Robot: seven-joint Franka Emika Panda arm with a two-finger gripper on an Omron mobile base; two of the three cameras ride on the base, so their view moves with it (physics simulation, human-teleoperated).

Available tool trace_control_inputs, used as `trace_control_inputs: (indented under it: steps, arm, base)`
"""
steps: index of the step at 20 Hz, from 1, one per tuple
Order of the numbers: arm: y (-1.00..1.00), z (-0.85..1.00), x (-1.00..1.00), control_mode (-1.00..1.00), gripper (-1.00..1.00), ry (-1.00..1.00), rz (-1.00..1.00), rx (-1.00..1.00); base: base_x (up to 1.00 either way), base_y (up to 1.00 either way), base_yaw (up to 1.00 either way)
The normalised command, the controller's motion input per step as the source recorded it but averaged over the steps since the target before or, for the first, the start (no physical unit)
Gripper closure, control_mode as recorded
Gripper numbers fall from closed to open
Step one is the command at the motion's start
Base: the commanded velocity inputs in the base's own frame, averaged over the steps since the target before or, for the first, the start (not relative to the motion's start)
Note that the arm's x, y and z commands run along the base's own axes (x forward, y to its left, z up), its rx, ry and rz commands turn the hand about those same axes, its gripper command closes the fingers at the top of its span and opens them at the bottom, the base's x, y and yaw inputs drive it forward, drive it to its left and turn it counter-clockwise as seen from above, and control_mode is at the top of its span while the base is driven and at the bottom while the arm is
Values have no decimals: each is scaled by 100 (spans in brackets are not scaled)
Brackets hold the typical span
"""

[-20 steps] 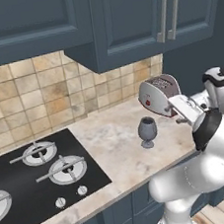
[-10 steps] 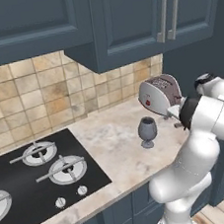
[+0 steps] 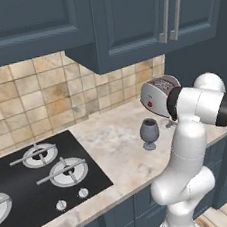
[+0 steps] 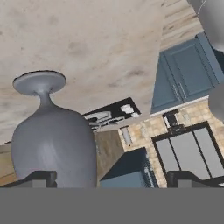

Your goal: Retrieve the wine glasses from the counter and place one next to each plate.

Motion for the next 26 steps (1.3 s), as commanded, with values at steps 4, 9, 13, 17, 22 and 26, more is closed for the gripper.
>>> trace_control_inputs:
  steps: [4,9,13,17,22,26]
  arm:
    - [0,-30,16,-100,-100,-7,-2,0]
    - [0,-30,6,-100,-100,-9,0,0]
    - [3,-32,9,-100,-100,-9,-3,0]
    - [4,-10,9,-100,-100,-20,-5,-7]
    - [5,-13,18,-100,-100,-12,-9,-4]
    - [2,-7,30,-100,-100,5,-11,0]
  base:
    - [0,0,0]
    - [0,0,0]
    - [0,0,0]
    - [0,0,0]
    - [0,0,0]
    - [0,0,0]
